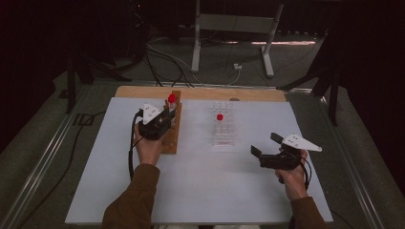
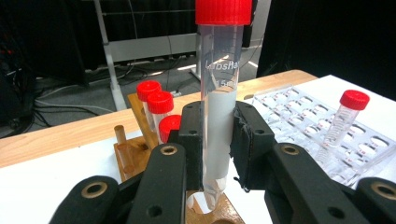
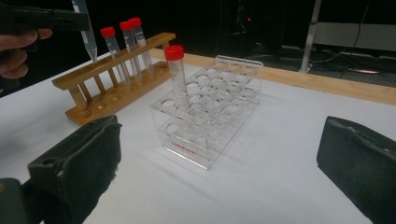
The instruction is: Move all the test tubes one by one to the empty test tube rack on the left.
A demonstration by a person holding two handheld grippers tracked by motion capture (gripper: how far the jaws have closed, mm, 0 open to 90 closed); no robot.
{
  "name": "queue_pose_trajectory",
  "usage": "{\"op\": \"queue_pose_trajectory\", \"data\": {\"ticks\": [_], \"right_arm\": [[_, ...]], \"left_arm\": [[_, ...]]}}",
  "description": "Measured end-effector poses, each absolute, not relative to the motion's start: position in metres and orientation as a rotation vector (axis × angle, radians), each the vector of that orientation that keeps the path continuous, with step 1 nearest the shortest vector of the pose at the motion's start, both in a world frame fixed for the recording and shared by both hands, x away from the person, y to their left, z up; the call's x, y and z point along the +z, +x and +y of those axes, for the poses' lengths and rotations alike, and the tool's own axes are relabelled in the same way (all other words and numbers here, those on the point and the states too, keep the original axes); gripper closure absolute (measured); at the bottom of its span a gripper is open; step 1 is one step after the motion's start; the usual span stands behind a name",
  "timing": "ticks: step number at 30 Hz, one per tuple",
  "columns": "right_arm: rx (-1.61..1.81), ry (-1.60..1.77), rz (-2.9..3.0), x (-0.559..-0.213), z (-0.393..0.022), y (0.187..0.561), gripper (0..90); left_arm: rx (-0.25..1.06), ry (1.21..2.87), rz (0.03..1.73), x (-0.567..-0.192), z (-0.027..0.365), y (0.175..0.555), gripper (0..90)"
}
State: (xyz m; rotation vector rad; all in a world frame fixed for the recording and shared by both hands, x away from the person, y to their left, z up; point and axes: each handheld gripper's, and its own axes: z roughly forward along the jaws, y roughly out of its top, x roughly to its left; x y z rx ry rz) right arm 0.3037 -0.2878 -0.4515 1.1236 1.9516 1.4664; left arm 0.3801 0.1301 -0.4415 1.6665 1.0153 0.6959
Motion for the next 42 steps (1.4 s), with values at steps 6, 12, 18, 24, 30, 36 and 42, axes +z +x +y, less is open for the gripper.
{"op": "queue_pose_trajectory", "data": {"ticks": [6, 12, 18, 24, 30, 36, 42], "right_arm": [[1.469, 1.127, 1.950, -0.451, -0.288, 0.304, 0.0], [1.471, 1.126, 1.952, -0.451, -0.288, 0.303, 0.0], [1.472, 1.127, 1.956, -0.452, -0.288, 0.303, 0.0], [1.470, 1.125, 1.967, -0.453, -0.286, 0.304, 0.0], [1.471, 1.124, 1.969, -0.453, -0.286, 0.303, 0.0], [1.472, 1.125, 1.971, -0.454, -0.286, 0.303, 0.0], [1.480, 1.126, 1.972, -0.454, -0.286, 0.303, 0.0]], "left_arm": [[0.696, 1.669, 1.041, -0.446, 0.129, 0.383, 75.9], [0.680, 1.672, 1.060, -0.452, 0.129, 0.385, 75.9], [0.669, 1.684, 1.090, -0.459, 0.130, 0.384, 75.8], [0.658, 1.710, 1.100, -0.464, 0.130, 0.384, 75.7], [0.654, 1.732, 1.110, -0.468, 0.129, 0.385, 75.5], [0.649, 1.750, 1.122, -0.473, 0.128, 0.385, 75.3], [0.643, 1.752, 1.126, -0.476, 0.128, 0.384, 75.0]]}}
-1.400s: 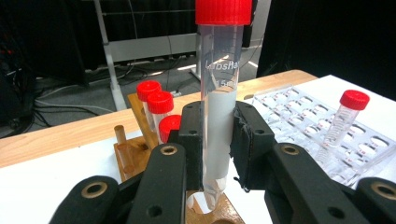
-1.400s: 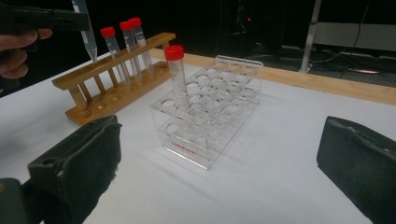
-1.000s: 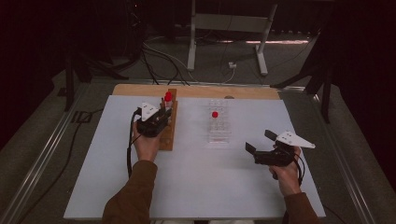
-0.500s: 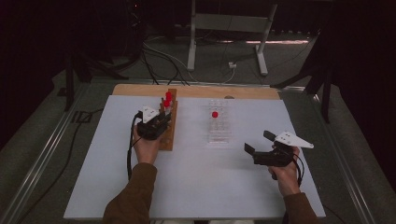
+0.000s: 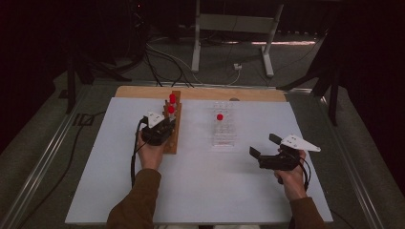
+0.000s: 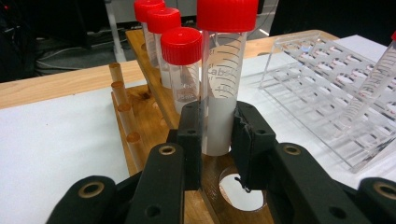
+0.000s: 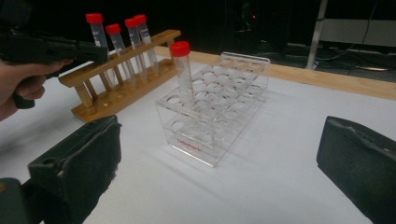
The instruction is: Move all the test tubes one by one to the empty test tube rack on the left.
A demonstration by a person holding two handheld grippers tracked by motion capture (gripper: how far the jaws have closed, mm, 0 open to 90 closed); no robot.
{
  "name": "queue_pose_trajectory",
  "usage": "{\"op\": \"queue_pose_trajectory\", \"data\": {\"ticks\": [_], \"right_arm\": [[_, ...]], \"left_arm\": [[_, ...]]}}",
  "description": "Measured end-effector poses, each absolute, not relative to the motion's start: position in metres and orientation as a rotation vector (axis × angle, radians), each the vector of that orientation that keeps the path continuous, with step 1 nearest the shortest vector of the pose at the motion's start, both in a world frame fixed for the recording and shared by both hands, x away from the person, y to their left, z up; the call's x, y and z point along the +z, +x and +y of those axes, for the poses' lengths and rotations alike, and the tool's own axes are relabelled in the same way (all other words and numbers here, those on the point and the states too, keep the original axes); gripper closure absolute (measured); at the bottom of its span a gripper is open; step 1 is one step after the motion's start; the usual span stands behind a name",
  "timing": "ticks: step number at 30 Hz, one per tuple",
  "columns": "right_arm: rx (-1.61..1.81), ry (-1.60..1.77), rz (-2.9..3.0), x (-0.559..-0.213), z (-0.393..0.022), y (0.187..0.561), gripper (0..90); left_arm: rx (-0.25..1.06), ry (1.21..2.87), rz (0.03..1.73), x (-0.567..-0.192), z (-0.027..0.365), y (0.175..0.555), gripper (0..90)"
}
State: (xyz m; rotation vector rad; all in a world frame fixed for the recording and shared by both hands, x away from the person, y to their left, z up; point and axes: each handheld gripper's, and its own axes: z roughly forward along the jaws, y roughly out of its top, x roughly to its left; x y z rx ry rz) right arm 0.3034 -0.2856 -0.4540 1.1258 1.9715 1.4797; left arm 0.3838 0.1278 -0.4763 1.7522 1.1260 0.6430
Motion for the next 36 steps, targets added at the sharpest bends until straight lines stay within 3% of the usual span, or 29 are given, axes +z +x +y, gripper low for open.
{"op": "queue_pose_trajectory", "data": {"ticks": [36], "right_arm": [[1.483, 1.134, 1.980, -0.4569, -0.2855, 0.3041, 0.0]], "left_arm": [[0.634, 1.725, 1.121, -0.4772, 0.1324, 0.3801, 72.9]]}}
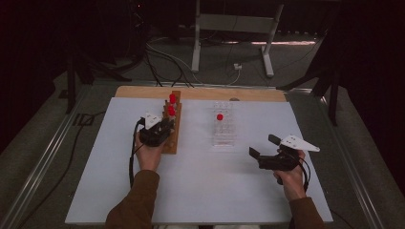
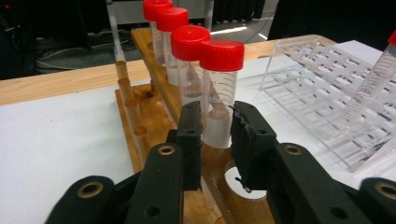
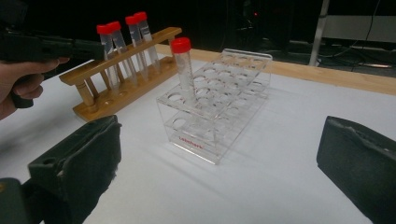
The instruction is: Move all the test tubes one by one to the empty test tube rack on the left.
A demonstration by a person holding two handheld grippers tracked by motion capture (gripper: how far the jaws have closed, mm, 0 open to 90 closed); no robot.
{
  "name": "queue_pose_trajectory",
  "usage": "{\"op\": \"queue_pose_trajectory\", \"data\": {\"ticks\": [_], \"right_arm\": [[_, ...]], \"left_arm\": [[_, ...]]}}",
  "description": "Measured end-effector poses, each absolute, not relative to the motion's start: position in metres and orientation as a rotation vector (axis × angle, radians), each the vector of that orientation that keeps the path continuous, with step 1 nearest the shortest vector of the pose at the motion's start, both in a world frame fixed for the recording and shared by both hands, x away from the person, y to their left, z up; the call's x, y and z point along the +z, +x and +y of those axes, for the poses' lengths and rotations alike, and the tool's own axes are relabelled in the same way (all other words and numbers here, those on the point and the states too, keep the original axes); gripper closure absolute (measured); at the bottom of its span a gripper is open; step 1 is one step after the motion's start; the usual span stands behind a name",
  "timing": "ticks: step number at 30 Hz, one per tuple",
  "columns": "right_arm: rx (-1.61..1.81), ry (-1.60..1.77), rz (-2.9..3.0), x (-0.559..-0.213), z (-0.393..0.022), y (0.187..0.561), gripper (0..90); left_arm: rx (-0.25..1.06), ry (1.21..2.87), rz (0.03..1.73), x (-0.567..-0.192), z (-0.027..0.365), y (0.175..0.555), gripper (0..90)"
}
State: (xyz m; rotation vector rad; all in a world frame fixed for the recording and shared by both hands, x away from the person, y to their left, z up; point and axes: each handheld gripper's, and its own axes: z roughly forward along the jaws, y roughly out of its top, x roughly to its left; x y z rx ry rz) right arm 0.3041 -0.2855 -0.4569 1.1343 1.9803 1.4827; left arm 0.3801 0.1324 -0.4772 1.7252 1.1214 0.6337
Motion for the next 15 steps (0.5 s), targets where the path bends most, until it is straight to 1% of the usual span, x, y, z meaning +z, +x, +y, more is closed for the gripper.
{"op": "queue_pose_trajectory", "data": {"ticks": [6, 8, 10, 12, 13, 15], "right_arm": [[1.484, 1.140, 1.977, -0.457, -0.286, 0.304, 0.0], [1.487, 1.141, 1.976, -0.457, -0.287, 0.304, 0.0], [1.488, 1.141, 1.975, -0.457, -0.288, 0.304, 0.0], [1.488, 1.143, 1.973, -0.457, -0.288, 0.304, 0.0], [1.487, 1.143, 1.973, -0.457, -0.289, 0.304, 0.0], [1.489, 1.144, 1.972, -0.457, -0.289, 0.304, 0.0]], "left_arm": [[0.655, 1.725, 1.136, -0.475, 0.125, 0.386, 63.6], [0.661, 1.728, 1.140, -0.473, 0.123, 0.388, 63.6], [0.675, 1.736, 1.143, -0.472, 0.121, 0.389, 66.3], [0.685, 1.739, 1.142, -0.470, 0.120, 0.388, 73.0], [0.695, 1.742, 1.146, -0.469, 0.120, 0.388, 74.7], [0.696, 1.742, 1.146, -0.469, 0.121, 0.387, 75.2]]}}
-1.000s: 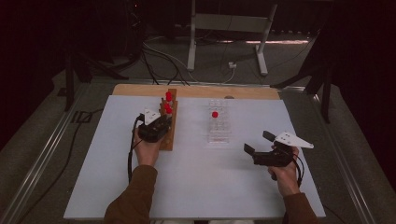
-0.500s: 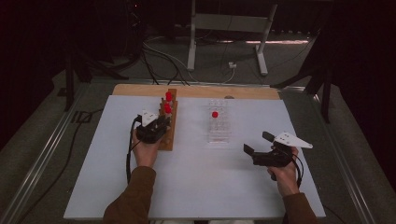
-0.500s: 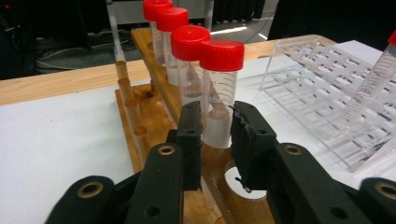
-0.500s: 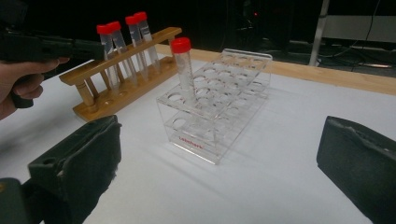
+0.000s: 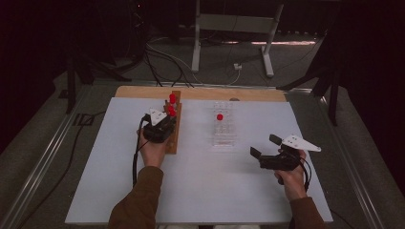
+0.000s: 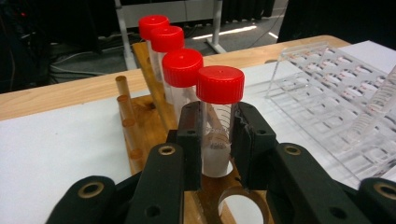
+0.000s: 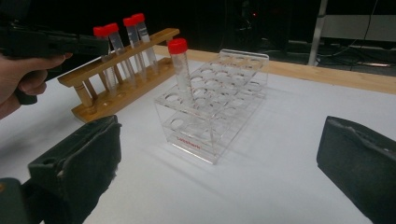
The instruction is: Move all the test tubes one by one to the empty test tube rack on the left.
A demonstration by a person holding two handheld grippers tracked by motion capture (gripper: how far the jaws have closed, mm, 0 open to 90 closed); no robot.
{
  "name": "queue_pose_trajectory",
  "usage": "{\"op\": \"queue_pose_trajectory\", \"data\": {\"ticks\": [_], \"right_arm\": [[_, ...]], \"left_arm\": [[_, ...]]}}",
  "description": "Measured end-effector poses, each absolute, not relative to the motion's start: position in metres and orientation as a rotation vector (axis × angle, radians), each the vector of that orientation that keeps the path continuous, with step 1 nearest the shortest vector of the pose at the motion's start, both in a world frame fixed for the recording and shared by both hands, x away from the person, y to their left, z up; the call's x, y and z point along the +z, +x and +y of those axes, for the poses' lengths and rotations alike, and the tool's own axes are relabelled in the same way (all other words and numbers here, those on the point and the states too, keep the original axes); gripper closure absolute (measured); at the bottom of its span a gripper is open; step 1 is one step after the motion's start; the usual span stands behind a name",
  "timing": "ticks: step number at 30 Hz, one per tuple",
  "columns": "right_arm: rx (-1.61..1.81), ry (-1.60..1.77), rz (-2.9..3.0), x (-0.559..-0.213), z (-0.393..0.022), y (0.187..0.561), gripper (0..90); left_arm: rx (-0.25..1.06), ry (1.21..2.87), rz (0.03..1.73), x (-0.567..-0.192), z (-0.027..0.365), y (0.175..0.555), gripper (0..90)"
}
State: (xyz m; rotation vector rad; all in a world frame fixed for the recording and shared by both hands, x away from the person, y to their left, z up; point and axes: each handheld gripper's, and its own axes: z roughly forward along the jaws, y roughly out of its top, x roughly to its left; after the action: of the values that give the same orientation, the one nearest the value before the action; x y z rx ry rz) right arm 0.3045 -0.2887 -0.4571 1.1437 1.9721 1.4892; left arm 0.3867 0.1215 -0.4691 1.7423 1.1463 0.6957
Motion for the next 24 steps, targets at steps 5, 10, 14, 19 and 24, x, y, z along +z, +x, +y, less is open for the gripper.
{"op": "queue_pose_trajectory", "data": {"ticks": [5, 10, 14, 19, 24], "right_arm": [[1.487, 1.141, 1.976, -0.4571, -0.2873, 0.3040, 0.0], [1.482, 1.138, 1.983, -0.4579, -0.2860, 0.3040, 0.0], [1.483, 1.142, 1.983, -0.4583, -0.2863, 0.3041, 0.0], [1.484, 1.140, 1.985, -0.4585, -0.2858, 0.3042, 0.0], [1.487, 1.141, 1.985, -0.4584, -0.2858, 0.3041, 0.0]], "left_arm": [[0.690, 1.725, 1.141, -0.4696, 0.1255, 0.3818, 75.4], [0.679, 1.713, 1.142, -0.4731, 0.1261, 0.3801, 75.4], [0.671, 1.709, 1.145, -0.4732, 0.1267, 0.3797, 75.2], [0.667, 1.713, 1.147, -0.4749, 0.1273, 0.3784, 72.6], [0.642, 1.698, 1.145, -0.4736, 0.1296, 0.3772, 50.5]]}}
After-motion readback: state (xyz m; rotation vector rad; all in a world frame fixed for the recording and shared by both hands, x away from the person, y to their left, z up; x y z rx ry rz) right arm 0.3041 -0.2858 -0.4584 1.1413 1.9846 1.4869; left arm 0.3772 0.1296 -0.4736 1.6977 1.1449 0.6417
